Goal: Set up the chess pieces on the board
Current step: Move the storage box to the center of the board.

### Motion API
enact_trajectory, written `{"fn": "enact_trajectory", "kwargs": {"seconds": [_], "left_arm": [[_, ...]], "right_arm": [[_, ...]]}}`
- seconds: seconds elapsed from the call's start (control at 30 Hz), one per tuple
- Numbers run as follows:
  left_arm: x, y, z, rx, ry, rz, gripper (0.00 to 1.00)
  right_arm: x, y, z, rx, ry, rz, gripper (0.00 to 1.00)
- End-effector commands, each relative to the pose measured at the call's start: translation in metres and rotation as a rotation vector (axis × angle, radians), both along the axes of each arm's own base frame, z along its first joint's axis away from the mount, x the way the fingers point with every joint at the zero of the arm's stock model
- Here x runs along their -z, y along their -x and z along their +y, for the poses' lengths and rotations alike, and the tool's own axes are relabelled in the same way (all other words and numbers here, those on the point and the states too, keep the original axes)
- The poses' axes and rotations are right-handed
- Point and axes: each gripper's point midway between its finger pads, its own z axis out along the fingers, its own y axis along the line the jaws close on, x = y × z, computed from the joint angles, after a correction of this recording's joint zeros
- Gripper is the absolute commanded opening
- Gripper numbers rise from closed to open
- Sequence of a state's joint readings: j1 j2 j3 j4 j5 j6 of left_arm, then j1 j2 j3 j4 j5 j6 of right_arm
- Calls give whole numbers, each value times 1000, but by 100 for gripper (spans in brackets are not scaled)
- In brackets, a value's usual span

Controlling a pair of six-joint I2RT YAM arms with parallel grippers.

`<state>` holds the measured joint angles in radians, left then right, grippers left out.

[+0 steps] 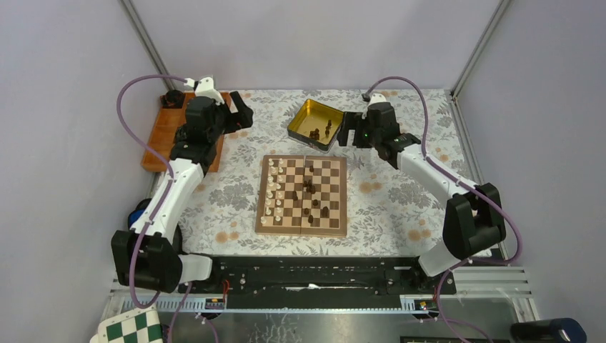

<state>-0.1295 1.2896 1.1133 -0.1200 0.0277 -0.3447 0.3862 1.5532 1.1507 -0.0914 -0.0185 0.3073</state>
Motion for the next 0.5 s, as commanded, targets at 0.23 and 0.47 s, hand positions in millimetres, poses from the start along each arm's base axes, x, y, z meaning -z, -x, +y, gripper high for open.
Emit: {"fn": "enact_trajectory", "kwargs": {"seconds": [0.23, 0.47], "left_arm": [[-16, -11, -21, 74, 5, -41, 99], [-11, -14, -22, 64, -5, -16, 99]], "right_arm": [[-59, -27, 2, -85, -127, -252, 97], [-23, -52, 10, -66, -54, -87, 86]]}}
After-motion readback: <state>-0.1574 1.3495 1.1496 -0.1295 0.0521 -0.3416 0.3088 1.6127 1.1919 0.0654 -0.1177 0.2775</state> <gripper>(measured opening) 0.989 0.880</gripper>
